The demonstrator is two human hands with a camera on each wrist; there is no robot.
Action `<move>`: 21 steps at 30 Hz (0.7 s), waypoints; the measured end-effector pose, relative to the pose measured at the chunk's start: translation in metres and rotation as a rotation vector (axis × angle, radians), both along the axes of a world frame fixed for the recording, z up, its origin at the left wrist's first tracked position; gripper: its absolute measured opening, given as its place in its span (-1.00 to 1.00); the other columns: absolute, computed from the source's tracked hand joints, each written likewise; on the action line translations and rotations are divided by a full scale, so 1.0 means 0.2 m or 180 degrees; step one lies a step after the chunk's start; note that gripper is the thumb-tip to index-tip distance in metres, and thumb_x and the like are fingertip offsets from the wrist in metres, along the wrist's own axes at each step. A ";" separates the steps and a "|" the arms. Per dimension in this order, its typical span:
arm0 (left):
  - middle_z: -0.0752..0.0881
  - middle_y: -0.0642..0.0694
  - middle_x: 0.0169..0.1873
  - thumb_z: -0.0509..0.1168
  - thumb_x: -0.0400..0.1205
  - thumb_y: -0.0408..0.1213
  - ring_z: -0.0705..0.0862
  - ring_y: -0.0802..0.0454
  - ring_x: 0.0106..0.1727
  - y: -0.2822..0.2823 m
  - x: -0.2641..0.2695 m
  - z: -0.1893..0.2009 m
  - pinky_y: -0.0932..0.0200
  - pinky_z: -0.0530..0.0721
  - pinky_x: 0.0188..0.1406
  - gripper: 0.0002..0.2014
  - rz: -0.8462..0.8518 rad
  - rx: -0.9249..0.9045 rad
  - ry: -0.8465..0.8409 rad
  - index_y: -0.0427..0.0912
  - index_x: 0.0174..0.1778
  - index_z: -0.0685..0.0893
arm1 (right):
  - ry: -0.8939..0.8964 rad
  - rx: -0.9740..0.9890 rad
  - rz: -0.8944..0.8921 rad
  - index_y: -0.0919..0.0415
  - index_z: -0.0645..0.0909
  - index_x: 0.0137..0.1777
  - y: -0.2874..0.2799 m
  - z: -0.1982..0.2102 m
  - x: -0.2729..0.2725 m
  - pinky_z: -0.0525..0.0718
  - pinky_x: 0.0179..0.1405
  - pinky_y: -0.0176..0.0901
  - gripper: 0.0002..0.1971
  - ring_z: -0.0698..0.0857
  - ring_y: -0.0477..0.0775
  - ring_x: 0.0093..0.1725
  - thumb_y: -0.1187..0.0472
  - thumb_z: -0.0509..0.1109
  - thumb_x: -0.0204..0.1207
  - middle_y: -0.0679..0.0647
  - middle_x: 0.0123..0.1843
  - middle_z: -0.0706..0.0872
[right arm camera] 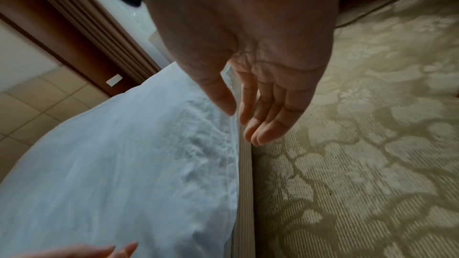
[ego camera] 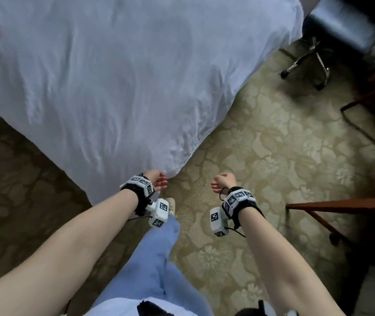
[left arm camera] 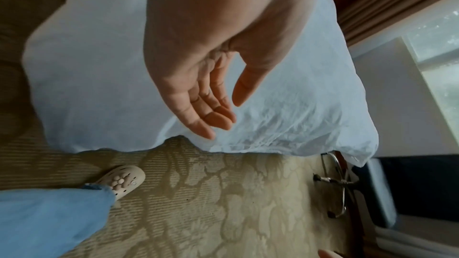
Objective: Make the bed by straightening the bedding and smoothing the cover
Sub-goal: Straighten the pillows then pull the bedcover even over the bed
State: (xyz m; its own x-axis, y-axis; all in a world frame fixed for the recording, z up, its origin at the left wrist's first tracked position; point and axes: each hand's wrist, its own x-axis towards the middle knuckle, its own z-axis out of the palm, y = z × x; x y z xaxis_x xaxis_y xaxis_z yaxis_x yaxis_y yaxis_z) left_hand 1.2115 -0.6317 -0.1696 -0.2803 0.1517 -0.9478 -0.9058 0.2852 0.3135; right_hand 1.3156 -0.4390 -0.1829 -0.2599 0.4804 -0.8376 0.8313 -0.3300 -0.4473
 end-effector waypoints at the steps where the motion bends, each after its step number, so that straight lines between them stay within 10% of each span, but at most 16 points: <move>1: 0.55 -0.10 -0.56 0.00 0.72 -0.42 0.56 0.05 -0.54 0.07 -0.06 -0.03 0.23 0.56 -0.46 -0.68 0.0121 0.0014 0.0011 -0.24 -0.38 0.41 | -0.0072 0.0046 0.0063 0.31 0.34 0.12 0.08 0.00 -0.07 0.44 -0.82 -0.43 -0.90 0.46 -0.11 -0.87 0.43 0.11 0.67 0.22 -0.39 0.46; 4: 0.56 -0.08 -0.68 0.01 0.72 -0.42 0.56 0.13 -0.76 0.23 -0.19 -0.04 0.28 0.55 -0.64 -0.68 0.0440 0.0087 -0.0035 -0.23 -0.39 0.40 | -0.0184 0.0136 0.0206 0.29 0.35 0.20 0.30 0.01 -0.27 0.42 -0.84 -0.44 -0.83 0.45 -0.11 -0.88 0.44 0.11 0.67 0.22 -0.42 0.45; 7: 0.53 -0.15 -0.41 0.06 0.70 -0.42 0.55 0.01 -0.42 0.31 -0.29 -0.06 0.20 0.55 -0.40 -0.77 0.0882 0.0046 -0.0239 -0.31 -0.29 0.47 | -0.0289 0.0221 0.0397 0.38 0.36 0.40 0.47 0.00 -0.45 0.47 -0.83 -0.42 -0.68 0.49 -0.10 -0.86 0.43 0.10 0.67 0.24 -0.47 0.54; 10: 0.47 -0.17 -0.27 0.19 0.69 -0.28 0.51 -0.01 -0.33 0.35 -0.35 -0.13 0.14 0.57 -0.36 -0.67 0.1449 0.0074 -0.0579 -0.27 0.35 0.41 | -0.0263 0.0192 0.0261 0.49 0.33 0.45 0.62 -0.07 -0.62 0.51 -0.79 -0.40 -0.64 0.53 -0.05 -0.83 0.39 0.09 0.68 0.17 -0.70 0.59; 12: 0.49 -0.17 -0.16 0.23 0.68 -0.15 0.55 -0.11 -0.24 0.41 -0.37 -0.15 0.07 0.66 -0.30 -0.44 0.1848 0.0079 -0.0776 -0.21 0.56 0.24 | -0.0159 0.0066 0.0077 0.52 0.33 0.45 0.71 -0.13 -0.76 0.64 -0.65 -0.28 -0.60 0.68 0.05 -0.63 0.34 0.18 0.67 0.28 -0.45 0.68; 16: 0.31 -0.37 0.48 0.29 0.58 0.06 0.33 -0.18 0.58 0.52 -0.31 -0.22 0.10 0.36 0.48 -0.15 0.2355 0.0176 -0.1144 -0.31 0.64 0.07 | 0.0070 -0.0319 -0.0411 0.40 0.21 0.55 0.85 -0.28 -0.93 0.69 0.16 0.11 -0.34 0.68 0.35 0.24 0.21 0.42 0.56 0.49 0.32 0.58; 21: 0.25 -0.30 0.60 0.11 0.57 0.32 0.29 -0.20 0.61 0.71 -0.26 -0.51 -0.02 0.32 0.57 -0.08 0.3343 -0.0169 -0.0800 -0.35 0.62 0.12 | 0.0002 -0.0569 -0.0276 0.34 0.28 0.54 1.00 -0.49 -1.11 0.65 0.24 0.01 -0.20 0.52 0.28 0.45 -0.02 0.53 0.42 0.34 0.50 0.44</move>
State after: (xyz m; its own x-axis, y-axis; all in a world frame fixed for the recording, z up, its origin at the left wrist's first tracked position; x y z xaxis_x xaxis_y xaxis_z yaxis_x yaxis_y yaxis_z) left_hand 1.1604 -0.4891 -0.2710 -0.0428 -0.0939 -0.9947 -0.7421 -0.6636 0.0946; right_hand 1.0932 -0.2386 -0.2813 -0.2246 0.3448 -0.9114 0.7959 -0.4747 -0.3757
